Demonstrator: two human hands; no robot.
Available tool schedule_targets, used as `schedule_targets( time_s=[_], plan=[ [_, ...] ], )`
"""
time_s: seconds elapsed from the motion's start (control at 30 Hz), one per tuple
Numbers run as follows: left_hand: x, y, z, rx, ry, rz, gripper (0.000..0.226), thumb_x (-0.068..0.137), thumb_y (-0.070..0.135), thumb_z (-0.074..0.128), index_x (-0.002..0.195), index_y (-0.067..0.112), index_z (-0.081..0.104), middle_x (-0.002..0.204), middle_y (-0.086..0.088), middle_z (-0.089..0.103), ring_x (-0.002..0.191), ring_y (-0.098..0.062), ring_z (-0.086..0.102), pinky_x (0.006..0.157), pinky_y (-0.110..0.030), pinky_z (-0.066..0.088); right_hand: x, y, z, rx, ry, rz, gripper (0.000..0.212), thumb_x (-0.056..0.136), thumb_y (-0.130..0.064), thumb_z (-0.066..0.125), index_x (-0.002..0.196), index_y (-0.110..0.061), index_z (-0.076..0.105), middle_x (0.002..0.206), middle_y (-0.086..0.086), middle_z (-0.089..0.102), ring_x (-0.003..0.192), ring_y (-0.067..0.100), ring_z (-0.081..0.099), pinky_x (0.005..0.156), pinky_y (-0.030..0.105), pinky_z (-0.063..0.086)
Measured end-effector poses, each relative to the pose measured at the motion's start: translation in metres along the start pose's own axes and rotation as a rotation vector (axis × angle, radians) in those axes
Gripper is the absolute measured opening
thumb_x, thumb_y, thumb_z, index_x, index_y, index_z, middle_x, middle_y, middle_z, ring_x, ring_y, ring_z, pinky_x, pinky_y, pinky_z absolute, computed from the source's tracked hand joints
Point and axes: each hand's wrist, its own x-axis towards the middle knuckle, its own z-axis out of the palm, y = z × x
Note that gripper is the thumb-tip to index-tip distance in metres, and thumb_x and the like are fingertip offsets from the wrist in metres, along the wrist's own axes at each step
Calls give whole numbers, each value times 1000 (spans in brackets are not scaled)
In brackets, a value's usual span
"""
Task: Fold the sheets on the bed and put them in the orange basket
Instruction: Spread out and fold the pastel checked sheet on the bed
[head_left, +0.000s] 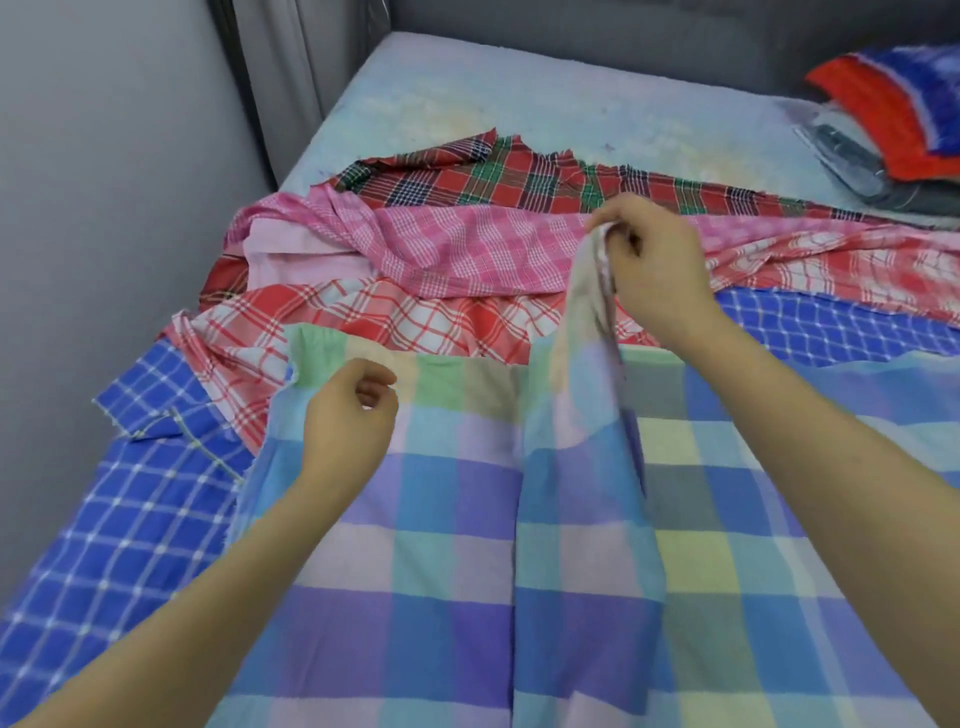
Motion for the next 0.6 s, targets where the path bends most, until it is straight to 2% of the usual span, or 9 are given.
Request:
schedule_targets(
  time_s=[0.1, 0.17, 0.2, 0.27, 0.33, 0.4, 0.47, 0.53, 0.6],
  plan=[
    [34, 13, -34, -243, 86, -206, 20, 82, -4, 54, 79, 15, 59, 71, -2, 58, 69, -18, 54, 69, -29, 46, 46, -80, 43, 103, -155, -132, 29, 85, 2, 46, 92, -9, 71, 76, -10, 60, 70, -1, 51, 67, 14, 39],
    [53, 16, -53, -374, 120, -284, 20, 86, -3, 50, 77, 14, 56, 71, -6, 58, 64, -18, 54, 62, -25, 47, 64, -115, 80, 160, -215, -140, 24, 84, 4, 51, 92, -4, 72, 80, 1, 67, 66, 4, 53, 62, 13, 41],
    [61, 15, -60, -411, 124, -308, 19, 89, -1, 48, 77, 13, 55, 71, -7, 58, 62, -17, 53, 56, -20, 46, 67, -127, 101, 205, -261, -111, 24, 84, 6, 51, 96, 0, 71, 88, 9, 69, 67, 10, 56, 63, 19, 45],
    [72, 8, -69, -434, 104, -360, 19, 94, 8, 43, 78, 12, 52, 74, -9, 58, 61, -16, 53, 51, -20, 45, 64, -139, 140, 279, -452, -29, 37, 85, 12, 47, 118, 3, 61, 119, 18, 63, 89, 22, 63, 71, 22, 51],
    [76, -7, -71, -407, 46, -445, 21, 95, 20, 41, 77, 14, 50, 77, -10, 57, 63, -18, 52, 55, -26, 44, 54, -135, 168, 228, -652, -26, 60, 85, 15, 42, 141, -5, 40, 142, 12, 47, 103, 12, 59, 79, 7, 41],
    [75, -31, -68, -306, -26, -485, 25, 85, 38, 47, 71, 16, 48, 73, -12, 53, 59, -23, 48, 60, -34, 42, 47, -119, 183, 180, -647, 2, 66, 82, 15, 40, 144, -9, 36, 143, 11, 46, 100, 11, 59, 78, 8, 41],
    [65, -49, -60, -160, -84, -509, 33, 72, 48, 49, 68, 16, 47, 72, -19, 54, 66, -33, 54, 68, -44, 45, 36, -99, 185, 57, -545, 44, 54, 84, 11, 42, 135, -6, 48, 136, 14, 53, 118, 23, 55, 93, 20, 39],
    [48, -59, -51, -37, -122, -516, 31, 84, 42, 52, 67, 16, 46, 85, -24, 63, 83, -38, 62, 79, -40, 52, 18, -78, 183, -148, -470, 83, 38, 88, 1, 47, 122, -5, 61, 123, 16, 62, 116, 29, 56, 93, 29, 39],
    [29, -59, -41, 48, -93, -470, 30, 92, 32, 51, 67, 17, 45, 85, -21, 66, 82, -34, 65, 77, -36, 51, -11, -62, 182, -244, -487, 169, 30, 91, -14, 52, 118, -8, 63, 118, 13, 65, 113, 29, 56, 90, 30, 40]
  ],
)
